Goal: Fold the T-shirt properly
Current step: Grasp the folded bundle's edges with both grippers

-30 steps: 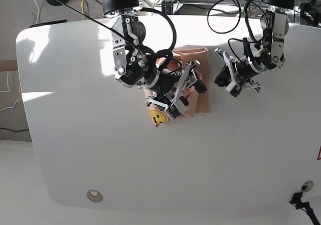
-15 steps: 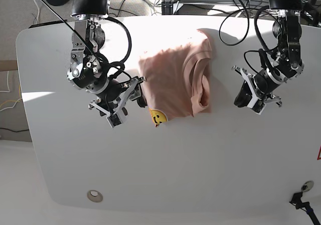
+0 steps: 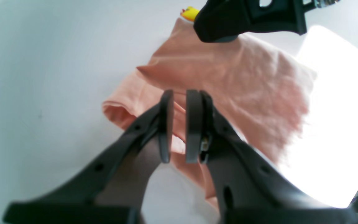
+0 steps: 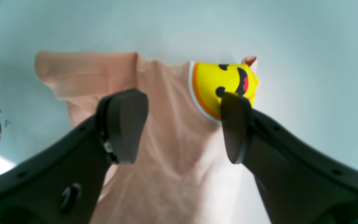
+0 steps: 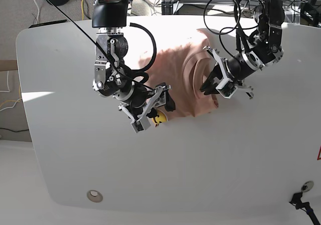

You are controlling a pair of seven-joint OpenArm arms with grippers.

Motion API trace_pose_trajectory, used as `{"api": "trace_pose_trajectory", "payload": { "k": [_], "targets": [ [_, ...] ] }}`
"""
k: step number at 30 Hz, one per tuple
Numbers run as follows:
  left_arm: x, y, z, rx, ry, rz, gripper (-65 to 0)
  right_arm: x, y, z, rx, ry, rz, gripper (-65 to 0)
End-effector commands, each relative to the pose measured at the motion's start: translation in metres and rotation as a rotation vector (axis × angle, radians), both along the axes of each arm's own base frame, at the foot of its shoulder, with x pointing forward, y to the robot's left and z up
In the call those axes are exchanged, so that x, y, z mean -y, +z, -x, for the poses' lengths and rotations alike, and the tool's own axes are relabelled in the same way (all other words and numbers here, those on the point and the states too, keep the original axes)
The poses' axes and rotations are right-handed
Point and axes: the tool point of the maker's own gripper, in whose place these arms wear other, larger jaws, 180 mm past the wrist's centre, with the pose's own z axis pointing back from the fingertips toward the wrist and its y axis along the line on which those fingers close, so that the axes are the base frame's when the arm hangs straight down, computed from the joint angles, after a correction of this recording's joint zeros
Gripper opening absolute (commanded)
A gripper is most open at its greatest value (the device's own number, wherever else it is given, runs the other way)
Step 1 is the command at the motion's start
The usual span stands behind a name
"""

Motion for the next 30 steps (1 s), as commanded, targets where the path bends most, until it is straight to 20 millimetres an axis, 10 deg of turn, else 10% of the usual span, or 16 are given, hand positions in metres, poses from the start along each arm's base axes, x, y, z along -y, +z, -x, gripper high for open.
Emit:
{"api": "trace_pose_trajectory", "payload": {
  "k": [1,9,19,30],
  "targets": [
    [0.007,0.015,-0.004,0.046,-0.018,0.037,-58.7,-0.006,0.015,-0.013,0.05,-0.003,-0.041,-28.7],
    [-0.015,-0.036,-0.023,-0.092,0.048,0.018,-58.7,-0.01,-0.007,-0.014,-0.004,-0.008,-0.06,-65.0],
    [-0.037,-0.092,-0.046,-0.256,0.111,-0.003,-58.7,0.005,-0.023,-0.004,-0.037,-0.018,-0.028,-65.0],
    [-0.015,-0.053,-0.103,-0.147,0.038,-0.021,-58.7,0.032,-0.009,0.037,0.034,-0.047,0.033,-65.0]
  ]
}}
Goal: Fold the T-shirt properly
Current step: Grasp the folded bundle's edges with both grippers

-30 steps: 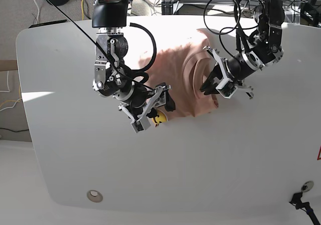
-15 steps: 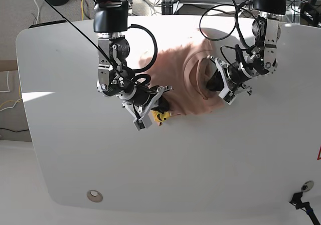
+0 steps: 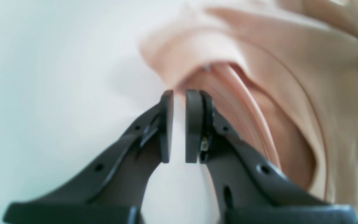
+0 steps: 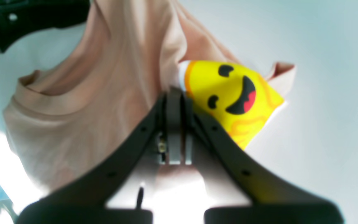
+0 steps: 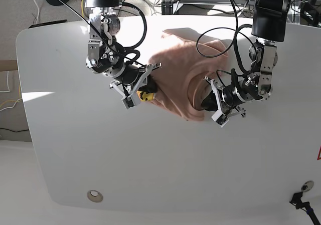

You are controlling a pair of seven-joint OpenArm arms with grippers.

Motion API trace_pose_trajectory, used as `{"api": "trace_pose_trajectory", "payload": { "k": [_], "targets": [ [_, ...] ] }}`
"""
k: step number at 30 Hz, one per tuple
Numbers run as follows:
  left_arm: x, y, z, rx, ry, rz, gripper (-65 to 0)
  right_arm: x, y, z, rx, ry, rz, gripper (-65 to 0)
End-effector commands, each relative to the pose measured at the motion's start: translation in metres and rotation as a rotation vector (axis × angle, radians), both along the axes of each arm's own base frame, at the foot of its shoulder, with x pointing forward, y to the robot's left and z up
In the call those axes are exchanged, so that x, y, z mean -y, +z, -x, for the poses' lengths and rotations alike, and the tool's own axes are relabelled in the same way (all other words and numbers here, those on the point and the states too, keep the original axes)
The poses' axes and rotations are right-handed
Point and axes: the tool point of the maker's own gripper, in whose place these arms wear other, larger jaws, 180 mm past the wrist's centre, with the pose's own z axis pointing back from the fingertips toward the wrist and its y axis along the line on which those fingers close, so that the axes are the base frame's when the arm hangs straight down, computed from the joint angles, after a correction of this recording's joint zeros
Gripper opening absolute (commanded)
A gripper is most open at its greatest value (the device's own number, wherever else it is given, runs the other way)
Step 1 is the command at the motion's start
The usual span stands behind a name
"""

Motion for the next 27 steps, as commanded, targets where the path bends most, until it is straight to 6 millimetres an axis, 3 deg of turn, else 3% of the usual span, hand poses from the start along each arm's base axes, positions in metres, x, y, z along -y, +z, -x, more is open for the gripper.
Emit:
{"api": "trace_pose_trajectory", "payload": {
  "k": [1,5,9,11,15,19,22,27],
  "targets": [
    [0.006,0.038,-0.022,0.112,-0.009,0.037,-58.7,0.003,0.045,-0.021,0.147,-0.01,-0.009,-65.0],
    [0.007,0.081,-0.026,0.244,-0.048,0.016,-58.7,0.01,0.084,-0.035,0.266,-0.008,0.012,-65.0],
    [0.01,0.088,0.006,0.274,-0.056,0.03,-58.7,0.001,0.09,-0.046,0.28,0.006,-0.008,-65.0],
    [0.009,0.08,0.024,0.253,-0.049,0.036,-58.7,-0.017,0.085,-0.048,0.26,0.043,-0.026,-65.0],
    [0.011,0.046,0.061,0.146,-0.045,0.043,-58.7,-0.049,0.054,-0.044,0.164,0.112,-0.056,-65.0],
    [0.011,0.023,0.083,0.071,-0.041,0.045,-58.7,-0.055,0.028,-0.045,0.123,0.084,-0.108,-65.0],
    [0.003,-0.003,0.091,-0.007,-0.018,0.036,-58.7,-0.036,-0.001,-0.042,0.08,0.058,-0.085,-65.0],
    [0.002,-0.034,0.074,-0.094,-0.043,0.0,-58.7,0.005,-0.024,-0.034,0.064,0.023,-0.023,-65.0]
  ]
}}
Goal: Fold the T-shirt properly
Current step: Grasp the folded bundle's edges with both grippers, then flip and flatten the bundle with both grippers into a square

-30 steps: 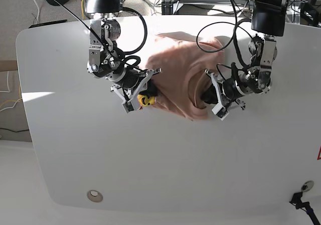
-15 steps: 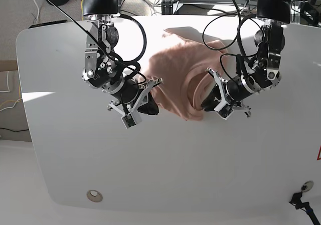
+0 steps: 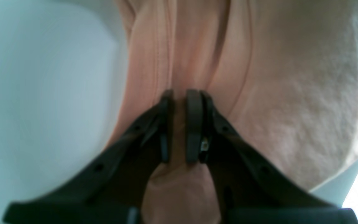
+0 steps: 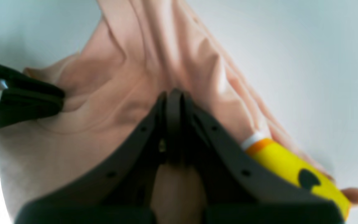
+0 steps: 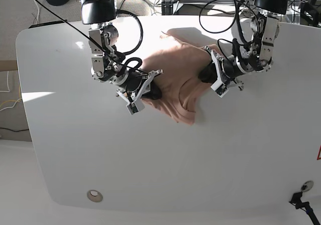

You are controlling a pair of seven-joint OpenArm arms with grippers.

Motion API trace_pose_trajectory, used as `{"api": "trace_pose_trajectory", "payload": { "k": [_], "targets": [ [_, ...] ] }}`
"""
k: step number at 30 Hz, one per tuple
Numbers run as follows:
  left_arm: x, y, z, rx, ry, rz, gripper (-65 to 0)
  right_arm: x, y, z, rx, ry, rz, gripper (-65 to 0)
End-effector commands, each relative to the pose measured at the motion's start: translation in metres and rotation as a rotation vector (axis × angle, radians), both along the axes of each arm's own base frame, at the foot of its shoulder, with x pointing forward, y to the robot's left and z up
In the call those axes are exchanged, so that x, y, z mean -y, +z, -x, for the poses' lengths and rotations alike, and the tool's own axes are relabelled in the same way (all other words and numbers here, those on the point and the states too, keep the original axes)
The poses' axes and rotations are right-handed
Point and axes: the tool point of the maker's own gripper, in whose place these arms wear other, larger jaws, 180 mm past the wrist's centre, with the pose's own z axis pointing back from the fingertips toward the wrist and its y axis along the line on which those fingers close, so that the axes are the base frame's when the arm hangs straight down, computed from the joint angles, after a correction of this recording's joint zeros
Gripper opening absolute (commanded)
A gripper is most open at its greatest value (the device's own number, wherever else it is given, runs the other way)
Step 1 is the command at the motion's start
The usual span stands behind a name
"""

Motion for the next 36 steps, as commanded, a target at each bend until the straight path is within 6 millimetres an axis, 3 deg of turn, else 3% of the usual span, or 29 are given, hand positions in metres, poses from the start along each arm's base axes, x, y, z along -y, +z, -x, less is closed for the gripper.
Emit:
{"api": "trace_pose_trajectory", "payload": {
  "k": [1,5,10,12,15,17,21,24,30,34,36],
  "targets": [
    [-0.015,-0.013,-0.006,-0.031,0.011,-0.054,-58.7,0.019,0.001,-0.002,0.015,-0.027,0.029,-65.0],
    [-0.006,-0.005,-0.038,0.006,-0.025,-0.059,-58.7,0.038,0.006,0.011,0.026,-0.086,0.03,-65.0],
    [0.011,0.014,-0.071,0.08,-0.071,-0.041,-58.7,0.027,0.009,0.037,0.022,-0.085,0.008,-65.0],
    [0.015,0.023,-0.081,0.105,-0.088,-0.045,-58.7,0.022,0.013,0.039,0.031,-0.085,-0.003,-65.0],
    [0.023,0.049,-0.092,0.179,-0.106,-0.032,-58.7,0.02,0.031,0.035,0.084,-0.083,-0.006,-65.0],
    [0.026,0.082,-0.099,0.27,-0.103,-0.01,-58.7,0.021,0.05,0.028,0.136,-0.077,0.002,-65.0],
    [0.019,0.107,-0.079,0.339,-0.069,0.013,-58.7,0.03,0.082,0.001,0.223,-0.053,0.053,-65.0],
    [0.015,0.1,-0.048,0.31,-0.054,0.002,-58.7,0.032,0.083,-0.019,0.229,-0.055,0.055,-65.0],
    [0.028,0.061,0.018,0.173,-0.066,0.039,-58.7,0.036,0.054,-0.034,0.147,-0.066,0.052,-65.0],
    [0.032,0.039,0.039,0.093,-0.056,0.051,-58.7,0.037,0.032,-0.031,0.12,-0.098,0.012,-65.0],
    [0.031,0.019,0.045,0.034,-0.055,0.041,-58.7,0.039,0.014,-0.02,0.08,-0.11,0.004,-65.0]
  ]
}}
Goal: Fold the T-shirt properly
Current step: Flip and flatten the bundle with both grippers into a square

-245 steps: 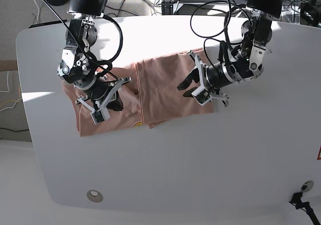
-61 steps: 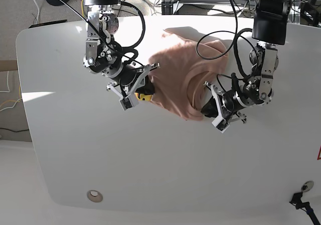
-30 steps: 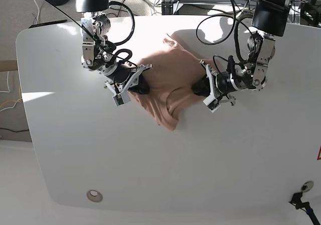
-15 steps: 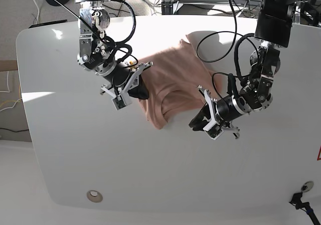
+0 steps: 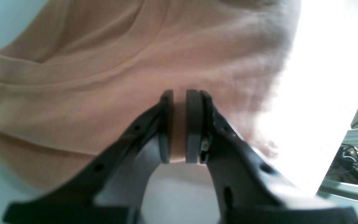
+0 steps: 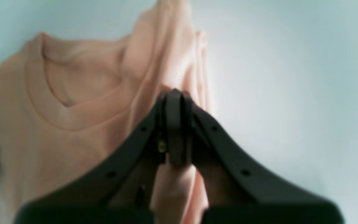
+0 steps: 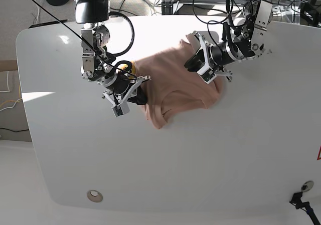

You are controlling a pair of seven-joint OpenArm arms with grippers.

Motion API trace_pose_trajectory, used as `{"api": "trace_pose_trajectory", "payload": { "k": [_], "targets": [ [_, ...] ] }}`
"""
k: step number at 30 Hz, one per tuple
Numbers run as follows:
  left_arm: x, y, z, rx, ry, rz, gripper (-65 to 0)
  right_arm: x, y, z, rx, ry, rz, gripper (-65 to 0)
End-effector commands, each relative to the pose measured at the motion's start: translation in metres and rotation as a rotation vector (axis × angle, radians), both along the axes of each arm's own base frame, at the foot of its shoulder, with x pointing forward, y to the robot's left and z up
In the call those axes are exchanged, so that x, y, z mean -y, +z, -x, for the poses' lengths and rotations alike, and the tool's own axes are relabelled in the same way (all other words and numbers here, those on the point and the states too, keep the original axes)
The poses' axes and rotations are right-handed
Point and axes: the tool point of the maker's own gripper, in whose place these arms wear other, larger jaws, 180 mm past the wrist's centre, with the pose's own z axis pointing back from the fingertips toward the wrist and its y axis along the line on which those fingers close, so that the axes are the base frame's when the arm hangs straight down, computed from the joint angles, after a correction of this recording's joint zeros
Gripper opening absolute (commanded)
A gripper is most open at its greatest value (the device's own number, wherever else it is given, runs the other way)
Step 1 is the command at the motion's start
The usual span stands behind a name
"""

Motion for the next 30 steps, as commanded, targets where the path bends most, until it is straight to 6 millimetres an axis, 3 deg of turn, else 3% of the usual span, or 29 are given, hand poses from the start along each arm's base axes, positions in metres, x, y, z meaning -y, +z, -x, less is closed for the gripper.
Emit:
{"api": "trace_pose_trajectory", "payload": {
  "k": [1,7,11,14,18,23,30],
  "targets": [
    [-0.006,-0.01,-0.007,-0.02,0.015,-0.005,-58.7,0.003,0.006,-0.004,0.037,-0.016,-0.021,-65.0],
    [-0.008,-0.039,-0.045,-0.08,-0.011,-0.063,-58.7,0.009,-0.016,0.03,-0.023,-0.022,-0.01,-65.0],
    [-0.013,-0.032,-0.074,-0.048,0.004,-0.066,-58.7,0.013,-0.011,0.045,-0.01,-0.018,0.006,-65.0],
    [-0.013,-0.023,-0.083,-0.013,0.014,-0.04,-58.7,0.013,-0.004,0.05,0.011,-0.014,0.009,-65.0],
    [-0.013,-0.012,-0.085,0.023,0.005,-0.039,-58.7,0.018,0.0,0.047,0.026,-0.01,0.024,-65.0],
    [-0.014,-0.004,-0.06,0.047,-0.021,-0.041,-58.7,0.025,0.013,0.027,0.071,-0.01,0.041,-65.0],
    [-0.032,-0.017,-0.034,-0.002,0.047,-0.03,-58.7,0.025,0.022,0.016,0.1,-0.01,0.041,-65.0]
  ]
}}
